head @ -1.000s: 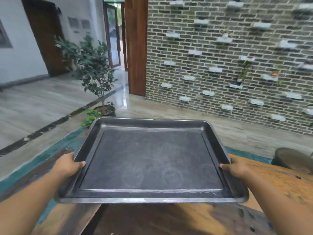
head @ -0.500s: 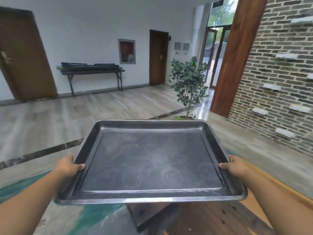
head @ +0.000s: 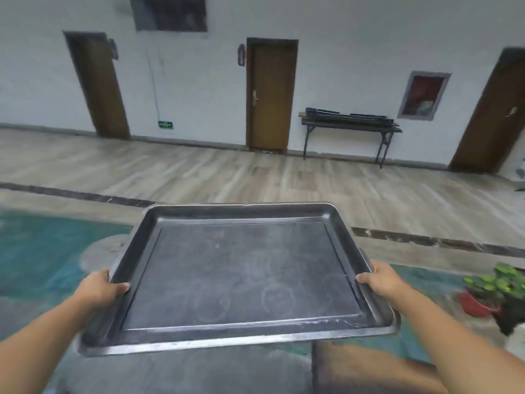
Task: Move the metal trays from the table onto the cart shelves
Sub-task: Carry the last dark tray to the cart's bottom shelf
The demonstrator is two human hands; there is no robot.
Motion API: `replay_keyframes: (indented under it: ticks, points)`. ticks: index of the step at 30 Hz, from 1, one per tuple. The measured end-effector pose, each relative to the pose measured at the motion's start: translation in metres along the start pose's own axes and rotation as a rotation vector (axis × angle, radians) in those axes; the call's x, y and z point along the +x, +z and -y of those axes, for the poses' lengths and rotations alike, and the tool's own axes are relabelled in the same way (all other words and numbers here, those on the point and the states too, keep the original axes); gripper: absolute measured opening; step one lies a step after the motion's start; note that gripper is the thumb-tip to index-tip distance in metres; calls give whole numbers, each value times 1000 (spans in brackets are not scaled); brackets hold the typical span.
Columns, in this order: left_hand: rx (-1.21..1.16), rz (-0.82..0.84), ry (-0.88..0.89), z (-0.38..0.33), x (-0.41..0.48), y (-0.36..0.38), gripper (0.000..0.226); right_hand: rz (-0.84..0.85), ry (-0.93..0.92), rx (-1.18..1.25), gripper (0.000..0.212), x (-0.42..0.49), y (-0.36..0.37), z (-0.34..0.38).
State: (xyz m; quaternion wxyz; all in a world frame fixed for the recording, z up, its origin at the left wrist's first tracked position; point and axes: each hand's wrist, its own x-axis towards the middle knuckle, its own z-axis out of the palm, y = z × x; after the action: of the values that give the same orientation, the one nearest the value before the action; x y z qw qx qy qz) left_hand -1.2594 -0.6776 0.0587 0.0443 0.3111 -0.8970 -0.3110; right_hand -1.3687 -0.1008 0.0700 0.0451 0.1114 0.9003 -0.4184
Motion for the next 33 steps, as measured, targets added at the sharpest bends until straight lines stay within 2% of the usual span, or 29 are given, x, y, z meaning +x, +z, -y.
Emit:
replay_keyframes:
  ticks: [6, 10, 13, 16, 21, 26, 30, 33]
  points:
    - [-38, -189, -249, 104, -67, -76, 24, 285, -186, -20, 13, 47, 118, 87]
    - [-88, -313, -428, 171, -121, -115, 30, 428, -322, -64, 22, 38, 202, 153]
    - [-135, -381, -532, 223, -158, -139, 27, 537, -424, -107, 21, 19, 264, 200]
    - [-170, -466, -587, 273, -186, -152, 29, 599, -522, -132, 21, -4, 324, 243]
    - [-182, -552, -670, 355, -211, -165, 50, 689, -614, -163, 27, -49, 413, 303]
    - [-265, -612, -804, 412, -228, -175, 25, 743, -747, -222, 24, -86, 490, 344]
    - [-271, -677, -875, 430, -251, -184, 26, 816, -770, -246, 25, -112, 537, 358]
    - [-325, -716, -928, 440, -269, -185, 27, 872, -796, -242, 18, -130, 565, 364]
